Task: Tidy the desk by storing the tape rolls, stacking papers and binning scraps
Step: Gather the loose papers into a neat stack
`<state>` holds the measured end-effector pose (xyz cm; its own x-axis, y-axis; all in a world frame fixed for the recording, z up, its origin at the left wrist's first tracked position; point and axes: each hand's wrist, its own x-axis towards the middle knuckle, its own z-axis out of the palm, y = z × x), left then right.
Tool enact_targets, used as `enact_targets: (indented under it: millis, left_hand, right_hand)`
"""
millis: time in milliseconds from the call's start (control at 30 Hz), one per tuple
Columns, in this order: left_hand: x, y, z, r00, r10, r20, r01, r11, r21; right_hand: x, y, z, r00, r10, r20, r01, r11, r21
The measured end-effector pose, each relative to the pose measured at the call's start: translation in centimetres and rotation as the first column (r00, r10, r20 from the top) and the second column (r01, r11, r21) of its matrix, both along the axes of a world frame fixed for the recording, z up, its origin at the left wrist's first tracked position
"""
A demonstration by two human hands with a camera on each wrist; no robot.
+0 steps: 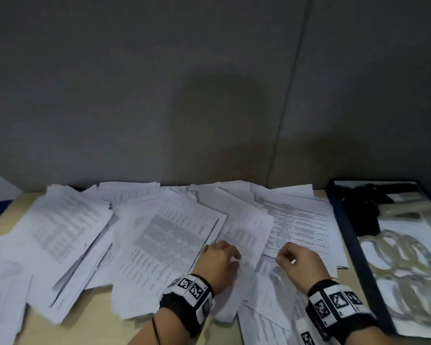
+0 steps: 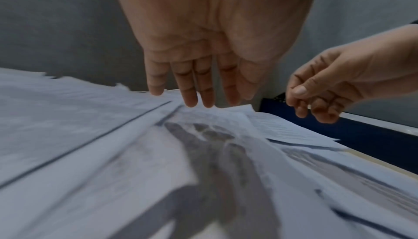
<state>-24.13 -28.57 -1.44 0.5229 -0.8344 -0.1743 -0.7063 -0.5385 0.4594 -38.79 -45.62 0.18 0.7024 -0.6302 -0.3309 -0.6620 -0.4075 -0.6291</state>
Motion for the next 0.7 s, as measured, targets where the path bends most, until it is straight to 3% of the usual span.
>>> enact_targets:
  millis: [100, 267, 467, 700]
  left_hand:
    - [1.9, 4.2, -0.4, 0.988, 0.148, -0.047, -0.151, 0.987, -0.05]
    - [5.1, 10.6, -1.3, 0.92, 0.387, -0.064, -0.392, 0.914, -0.103]
    - [9.3, 15.3, -1.4, 0.783, 0.622, -0.007, -0.617, 0.776, -0.132]
    - [12.0, 17.6, -1.8, 0.763, 0.643, -0.066, -0.647, 0.76, -0.063]
  right_hand:
    - [2.6, 2.9, -0.9, 0.994, -0.083, 0.077, 0.066, 0.979, 0.193]
    - [7.1, 7.1, -2.9, 0.97, -0.24, 0.049, 0.184, 0.847, 0.5]
    - [11.5, 10.2, -2.9, 0.954, -0.296, 0.056, 0.222, 0.815, 0.535]
    - [13.6, 11.0, -3.3, 0.941, -0.337, 0.033, 0.268, 0.801, 0.535]
